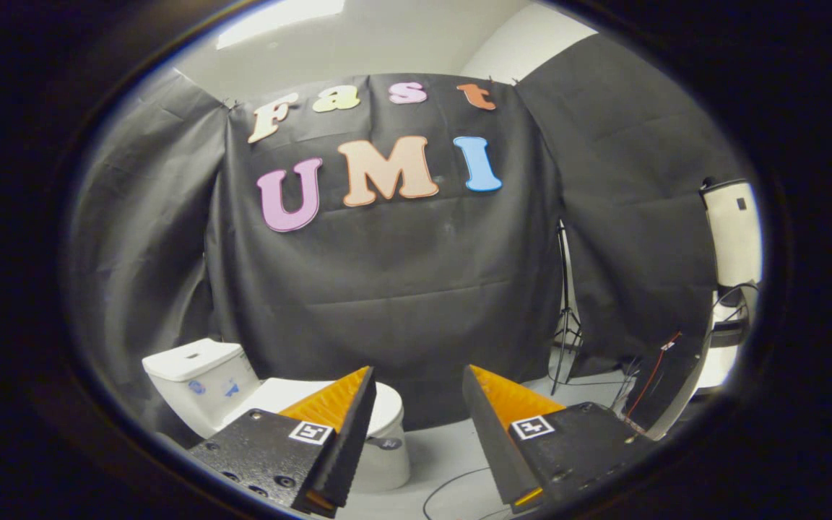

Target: Open the toilet lid.

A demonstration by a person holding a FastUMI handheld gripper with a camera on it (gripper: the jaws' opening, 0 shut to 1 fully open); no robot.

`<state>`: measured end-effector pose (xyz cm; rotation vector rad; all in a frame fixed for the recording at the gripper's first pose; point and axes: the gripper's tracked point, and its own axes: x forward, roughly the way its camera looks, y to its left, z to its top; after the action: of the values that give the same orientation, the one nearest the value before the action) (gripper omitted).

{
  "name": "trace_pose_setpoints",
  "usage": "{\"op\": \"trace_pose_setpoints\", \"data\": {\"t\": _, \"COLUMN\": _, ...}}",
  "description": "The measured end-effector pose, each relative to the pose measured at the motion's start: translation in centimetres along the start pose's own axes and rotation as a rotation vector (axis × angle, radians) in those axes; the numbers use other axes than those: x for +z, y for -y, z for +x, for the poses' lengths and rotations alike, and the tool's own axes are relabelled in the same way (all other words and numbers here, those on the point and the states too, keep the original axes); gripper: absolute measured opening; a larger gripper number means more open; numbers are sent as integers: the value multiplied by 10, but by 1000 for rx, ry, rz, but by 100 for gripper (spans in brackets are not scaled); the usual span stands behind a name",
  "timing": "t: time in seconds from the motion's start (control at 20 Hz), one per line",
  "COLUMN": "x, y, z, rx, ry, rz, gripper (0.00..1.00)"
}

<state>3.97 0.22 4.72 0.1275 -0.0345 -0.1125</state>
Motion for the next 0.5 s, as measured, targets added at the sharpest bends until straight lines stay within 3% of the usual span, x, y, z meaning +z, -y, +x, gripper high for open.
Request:
{"op": "trace_pose_setpoints", "data": {"t": 0.2, "x": 2, "y": -13, "z": 31, "rx": -41, "ry": 16, "rz": 160, "gripper": 73}}
{"op": "trace_pose_setpoints", "data": {"t": 0.5, "x": -29, "y": -20, "z": 70, "rx": -140, "ry": 41, "rz": 484, "gripper": 66}}
